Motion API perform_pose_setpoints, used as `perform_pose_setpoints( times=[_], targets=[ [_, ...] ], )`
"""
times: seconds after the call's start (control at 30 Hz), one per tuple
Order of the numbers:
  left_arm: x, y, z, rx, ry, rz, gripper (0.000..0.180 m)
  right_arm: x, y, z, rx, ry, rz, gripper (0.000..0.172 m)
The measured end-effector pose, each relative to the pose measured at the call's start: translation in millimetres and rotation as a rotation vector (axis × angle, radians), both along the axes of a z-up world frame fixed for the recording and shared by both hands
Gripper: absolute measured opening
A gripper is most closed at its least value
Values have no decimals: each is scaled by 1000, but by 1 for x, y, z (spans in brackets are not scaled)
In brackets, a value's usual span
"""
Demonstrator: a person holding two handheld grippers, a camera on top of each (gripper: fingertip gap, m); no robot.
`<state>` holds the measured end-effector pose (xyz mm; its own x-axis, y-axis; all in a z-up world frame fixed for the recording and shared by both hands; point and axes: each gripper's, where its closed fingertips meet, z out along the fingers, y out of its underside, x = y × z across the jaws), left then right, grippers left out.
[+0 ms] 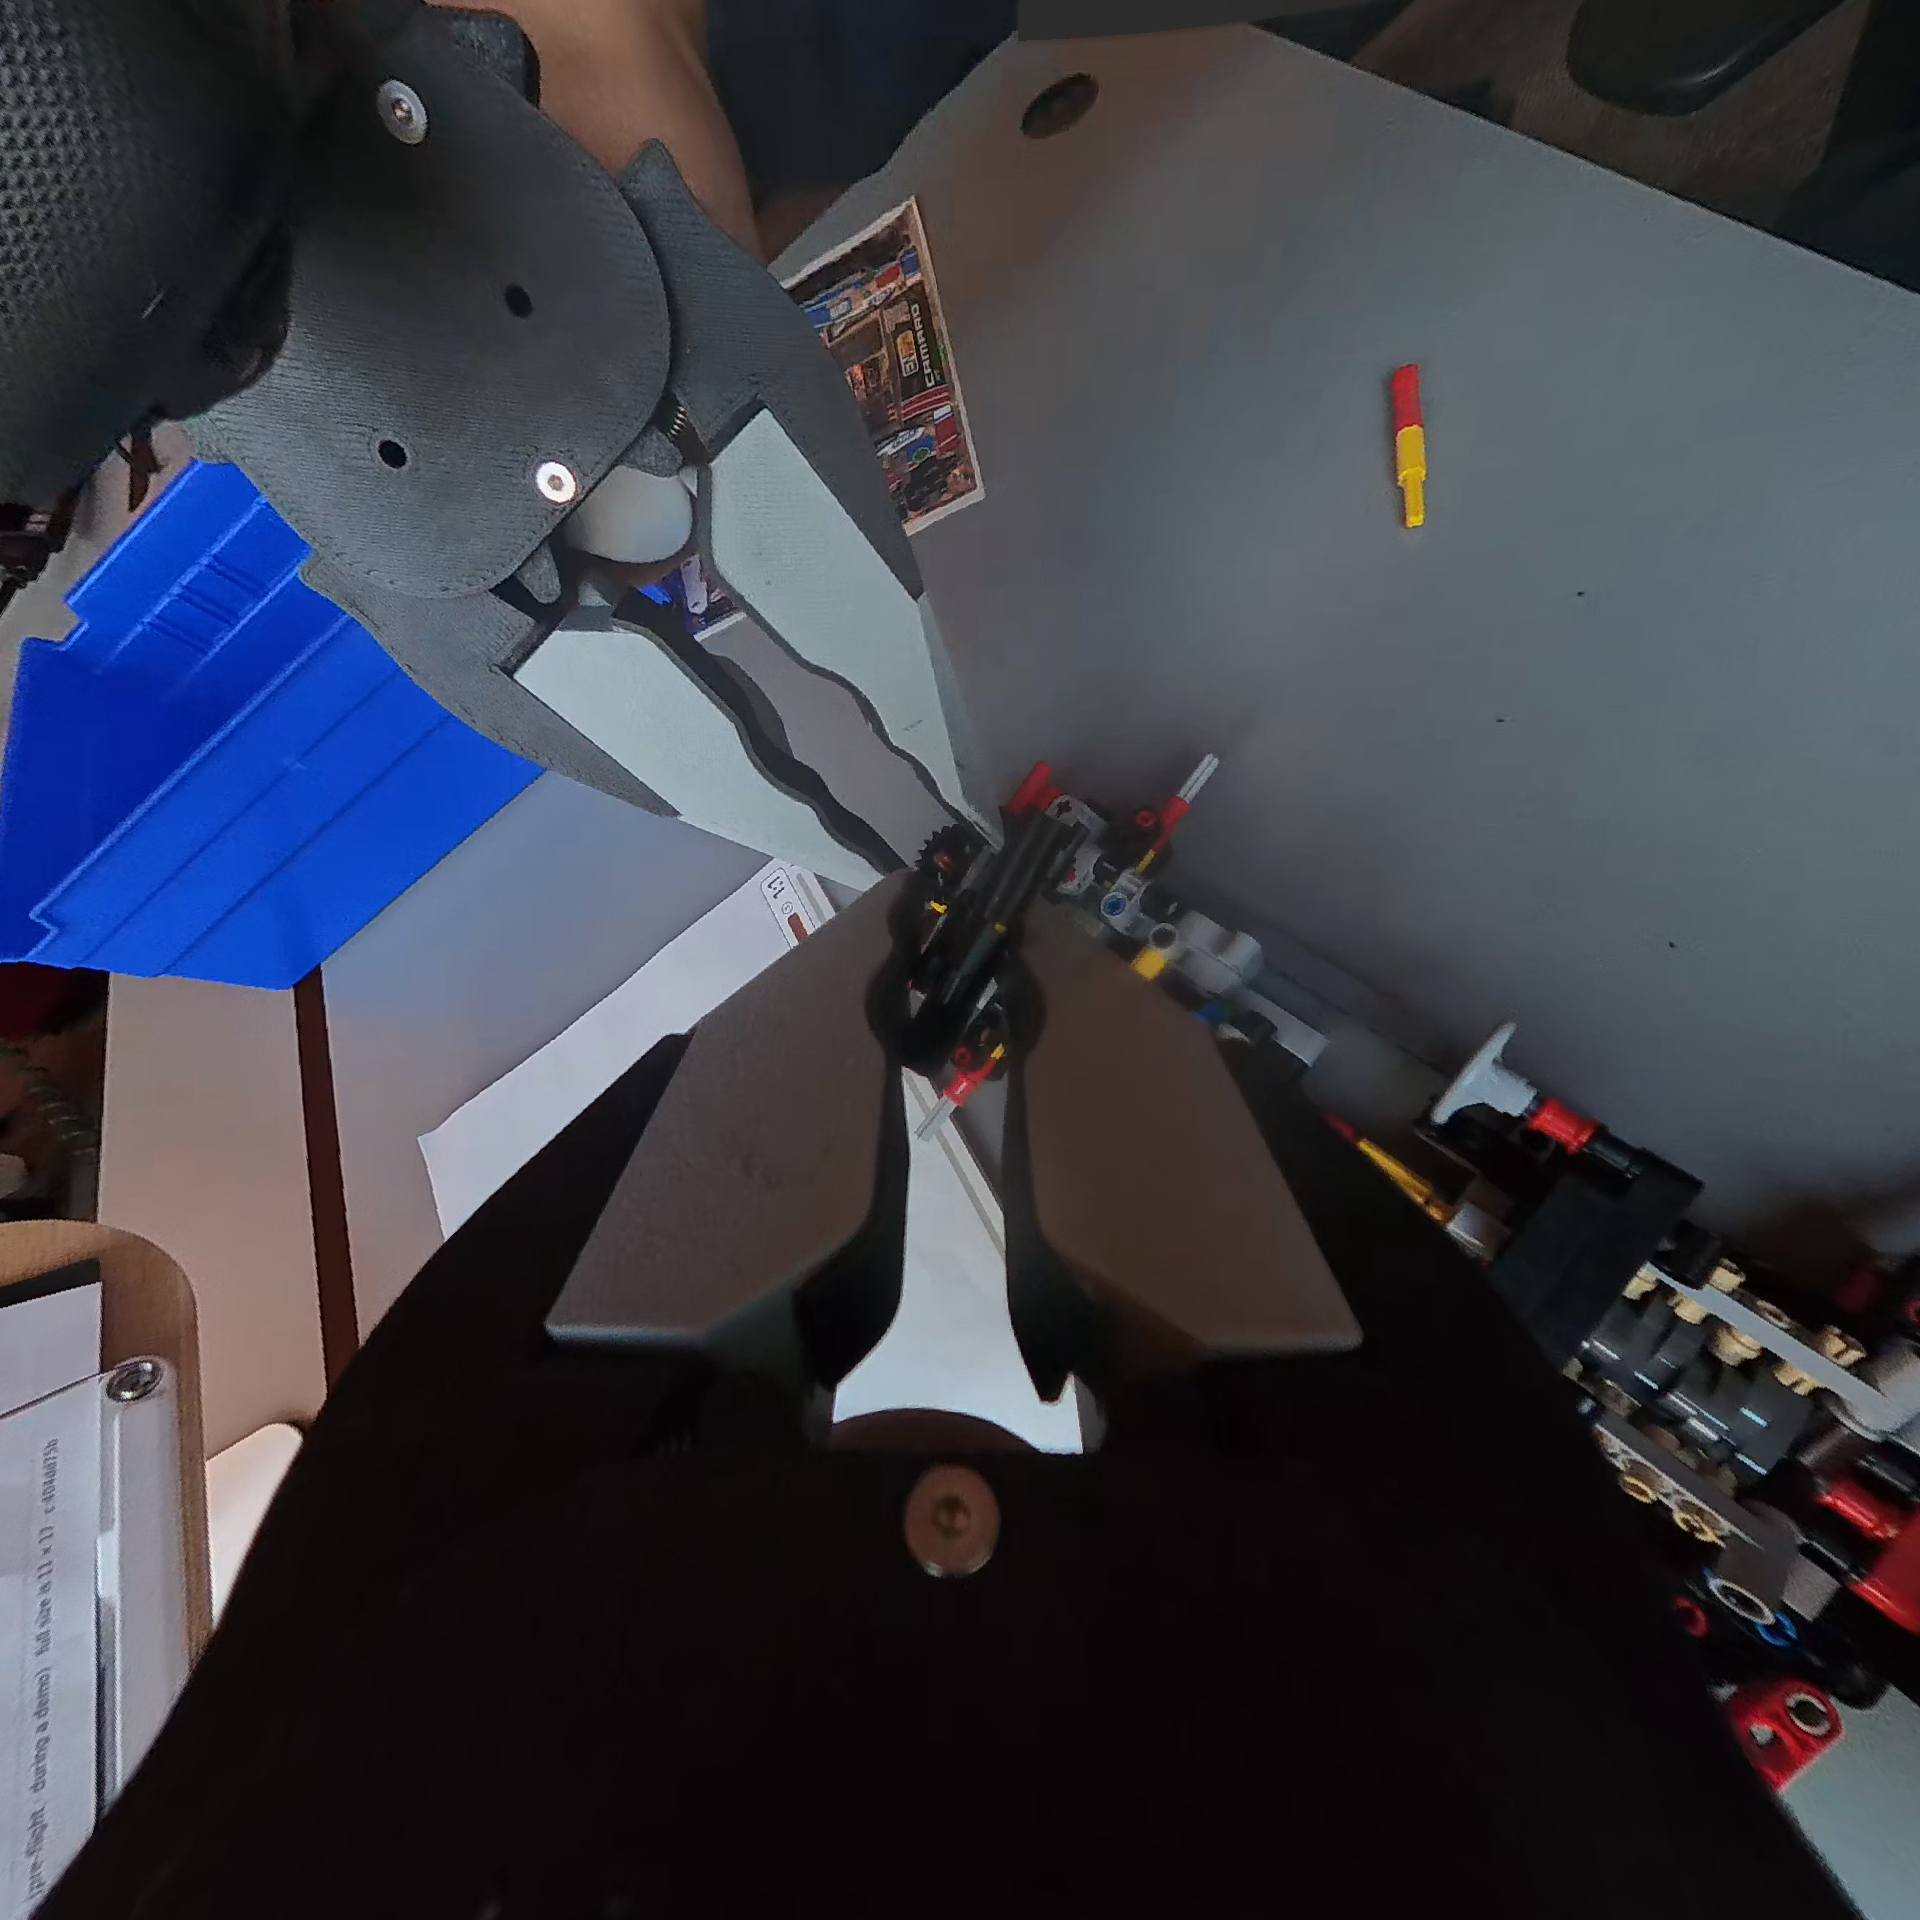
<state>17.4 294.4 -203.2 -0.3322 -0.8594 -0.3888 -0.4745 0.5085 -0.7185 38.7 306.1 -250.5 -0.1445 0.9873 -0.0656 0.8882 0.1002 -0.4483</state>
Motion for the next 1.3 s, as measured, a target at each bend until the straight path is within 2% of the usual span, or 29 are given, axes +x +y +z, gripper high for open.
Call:
perform_pose_setpoints(
  times=[0.2, 0.3, 0.4, 0.47, 0.53, 0.67, 0.83, 1.0, 1.23, 1.3],
  targets=[
    [-1, -3, 1, -15, -9, -14, 8, -3, -2, -1, 12, -101, 31, 19],
    [-3, -5, 1, -6, -4, -29, 9, -6, -3, 0, 4, -99, 4, 18],
    [-7, -5, 1, 20, -1, -37, 8, -9, -2, 2, 35, -15, -76, 18],
    [-8, -7, 1, 23, -4, -41, 8, -6, -8, 6, 23, 25, -116, 28],
    [-10, -7, 1, 22, -4, -42, 9, -9, -12, 15, -18, 143, -181, 24],
    [-15, -5, 3, 18, -8, -30, 8, -5, -8, 16, -31, 364, -320, 34],
    [-20, -5, 3, 5, -14, -31, 9, -9, -12, 15, -94, 632, -345, 32],
    [-20, -5, 3, 4, -11, -34, 9, -8, -20, 7, -143, 655, -310, 29],
    [-21, -4, 3, 15, 9, -26, 9, -3, -21, 14, -29, 685, -291, 31],
    [-22, -4, 3, 7, 9, -25, 9, -3, -22, 15, 47, 675, -275, 20]
  ],
)
